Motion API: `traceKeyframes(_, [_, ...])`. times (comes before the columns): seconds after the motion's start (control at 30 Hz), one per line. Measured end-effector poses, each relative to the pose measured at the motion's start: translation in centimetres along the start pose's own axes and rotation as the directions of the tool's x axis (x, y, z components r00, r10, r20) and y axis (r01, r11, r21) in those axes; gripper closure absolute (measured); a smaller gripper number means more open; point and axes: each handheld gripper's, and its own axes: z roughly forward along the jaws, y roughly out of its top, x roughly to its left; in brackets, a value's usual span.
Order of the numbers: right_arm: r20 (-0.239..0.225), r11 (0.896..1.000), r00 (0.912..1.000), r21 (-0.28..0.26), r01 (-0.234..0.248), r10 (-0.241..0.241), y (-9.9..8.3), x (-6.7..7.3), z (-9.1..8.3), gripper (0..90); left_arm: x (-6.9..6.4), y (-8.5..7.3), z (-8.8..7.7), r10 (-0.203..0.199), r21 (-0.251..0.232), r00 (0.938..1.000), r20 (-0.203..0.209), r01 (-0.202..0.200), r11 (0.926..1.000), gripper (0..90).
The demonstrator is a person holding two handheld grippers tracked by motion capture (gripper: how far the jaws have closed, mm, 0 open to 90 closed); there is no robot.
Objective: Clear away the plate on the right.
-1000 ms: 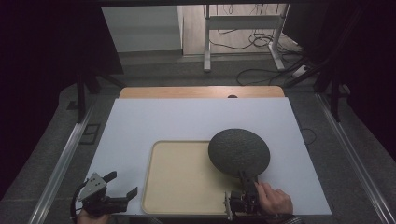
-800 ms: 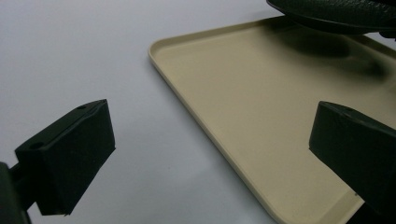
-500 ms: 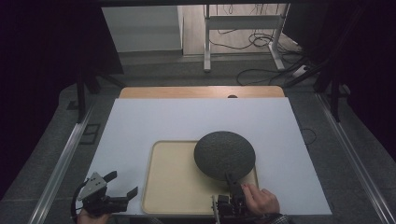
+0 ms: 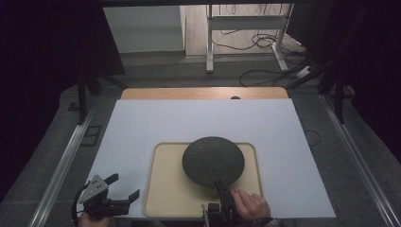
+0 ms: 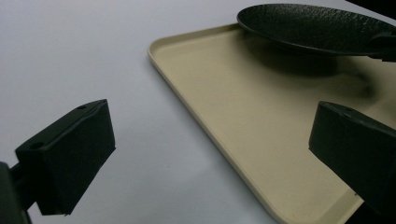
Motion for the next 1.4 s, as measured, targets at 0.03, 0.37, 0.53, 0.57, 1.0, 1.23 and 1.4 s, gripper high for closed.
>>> traceKeyframes(0.03, [0.000,1.000,1.0000,-0.003,0.001,-0.001,0.2,0.1,0.0,81.5,0.0,0.0,0.0,0.000,0.000,1.0000,0.000,0.000,1.0000,0.0])
traceKeyframes(0.37, [-0.020,1.000,0.9998,-0.025,0.001,-0.001,1.4,0.7,-0.1,81.3,0.0,0.0,0.0,0.007,0.002,1.0000,0.001,-0.007,1.0000,0.1])
traceKeyframes(0.53, [-0.034,0.999,0.9994,-0.032,-0.001,0.000,1.7,1.2,-0.2,81.9,0.0,0.0,0.0,0.008,0.006,1.0000,0.001,-0.008,1.0000,0.1])
traceKeyframes(0.57, [-0.035,1.000,0.9994,-0.031,-0.002,0.001,1.8,1.2,-0.2,82.0,0.0,0.0,0.0,0.009,0.007,1.0000,0.001,-0.009,0.9999,0.1])
traceKeyframes(1.0, [-0.111,1.000,0.9938,-0.016,-0.006,0.004,2.3,1.7,-0.2,83.8,0.0,0.0,0.0,0.008,0.010,1.0000,0.000,-0.008,0.9999,0.2])
traceKeyframes(1.23, [-0.171,0.999,0.9850,-0.026,-0.031,0.027,2.3,2.3,0.2,79.2,0.0,0.0,0.1,0.011,0.020,0.9999,0.001,-0.011,0.9997,0.3])
traceKeyframes(1.4, [-0.188,0.998,0.9810,-0.037,-0.055,0.047,2.2,1.9,0.4,76.5,0.0,0.1,0.1,0.011,0.022,0.9999,0.002,-0.011,0.9997,0.3])
